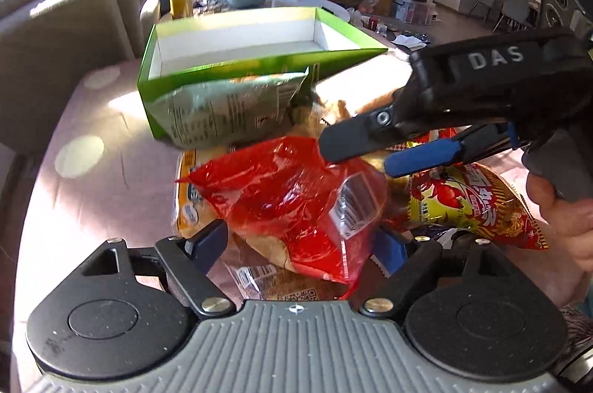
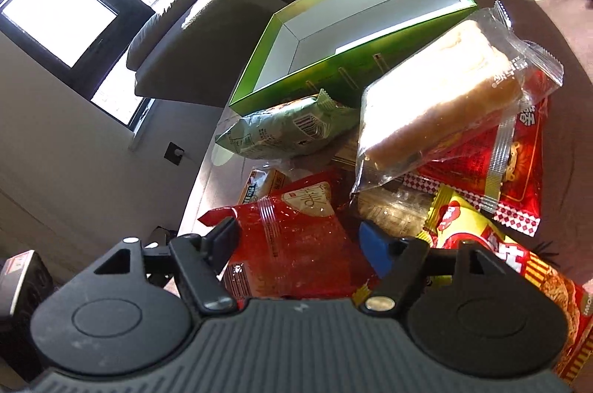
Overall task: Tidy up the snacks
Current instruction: 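Lift the red chip bag with the right gripper over the green box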
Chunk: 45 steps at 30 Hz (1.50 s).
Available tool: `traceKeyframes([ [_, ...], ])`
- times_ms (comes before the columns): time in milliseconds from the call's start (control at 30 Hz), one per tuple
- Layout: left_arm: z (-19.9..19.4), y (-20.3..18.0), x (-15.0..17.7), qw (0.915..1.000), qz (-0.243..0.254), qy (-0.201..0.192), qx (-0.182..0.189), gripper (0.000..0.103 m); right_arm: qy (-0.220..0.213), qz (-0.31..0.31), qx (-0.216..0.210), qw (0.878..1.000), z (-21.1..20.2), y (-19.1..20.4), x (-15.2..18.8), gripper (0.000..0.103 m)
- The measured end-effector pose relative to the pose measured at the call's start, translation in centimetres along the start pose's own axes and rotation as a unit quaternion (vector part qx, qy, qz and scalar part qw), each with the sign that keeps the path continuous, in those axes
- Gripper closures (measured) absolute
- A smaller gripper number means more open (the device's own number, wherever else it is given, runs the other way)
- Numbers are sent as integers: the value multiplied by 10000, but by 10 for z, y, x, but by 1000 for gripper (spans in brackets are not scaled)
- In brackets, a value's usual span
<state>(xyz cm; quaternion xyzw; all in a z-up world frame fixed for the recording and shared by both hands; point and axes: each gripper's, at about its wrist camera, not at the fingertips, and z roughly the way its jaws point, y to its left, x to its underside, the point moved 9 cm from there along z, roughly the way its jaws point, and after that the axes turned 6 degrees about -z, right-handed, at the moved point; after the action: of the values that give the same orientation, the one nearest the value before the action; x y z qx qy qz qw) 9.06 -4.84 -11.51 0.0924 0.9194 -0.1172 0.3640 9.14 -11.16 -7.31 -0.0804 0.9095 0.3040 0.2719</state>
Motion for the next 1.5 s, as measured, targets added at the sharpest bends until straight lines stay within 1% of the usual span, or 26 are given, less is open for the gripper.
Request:
traceKeyframes([
  [33,1,3,0,9999,-132,45,67,21,35,-58,44,10000,3,0,0,18],
  [100,3,7,-1,9993,-324,57,163,22,69,-100,7,9999,8,-1,0,16],
  [167,6,8,-4,9991,-319,3,278,26,89,-144,-103,9998,14,2,-1,14],
  [267,10,6,-7,9993,-221,-83,275,28,300,-463,-205,9983,24,12,4,14],
  [300,10,4,-8,9994,-201,-123,268,28,344,-617,-171,9974,27,16,6,15],
  [333,9,4,-10,9994,-221,-173,200,29,361,-793,-89,9962,28,19,9,18],
  [367,8,3,-11,9994,-246,-188,170,29,401,-799,-66,9960,29,21,11,27],
  [433,2,1,-14,9991,-293,-247,188,29,372,-597,-197,9973,23,24,10,36],
  [500,-7,-2,-21,9985,-302,-373,265,29,149,-694,-159,9974,12,30,4,39],
  [567,-16,-4,-33,9977,-252,-538,338,30,-61,-813,-148,9966,-1,38,-4,40],
  [667,-31,-8,-54,9958,-151,-837,337,30,-336,-967,-167,9946,-17,49,-20,40],
  [767,-40,-11,-77,9938,-63,-1063,310,30,-562,-982,-222,9933,-28,56,-40,40],
  [900,-39,-13,-112,9907,160,-1335,231,29,-882,-1014,-249,9906,-36,62,-70,40],
  [1033,-29,-11,-139,9881,345,-1488,157,29,-1101,-1066,-203,9880,-31,60,-101,40],
  [1167,-7,-2,-158,9887,348,-1445,213,29,-1184,-1047,-90,9874,-17,50,-122,40],
  [1267,11,9,-165,9898,351,-1369,203,29,-1170,-969,-40,9884,-4,40,-132,40],
  [1500,54,41,-167,9936,141,-1103,198,29,-974,-812,20,9919,40,24,-142,40],
])
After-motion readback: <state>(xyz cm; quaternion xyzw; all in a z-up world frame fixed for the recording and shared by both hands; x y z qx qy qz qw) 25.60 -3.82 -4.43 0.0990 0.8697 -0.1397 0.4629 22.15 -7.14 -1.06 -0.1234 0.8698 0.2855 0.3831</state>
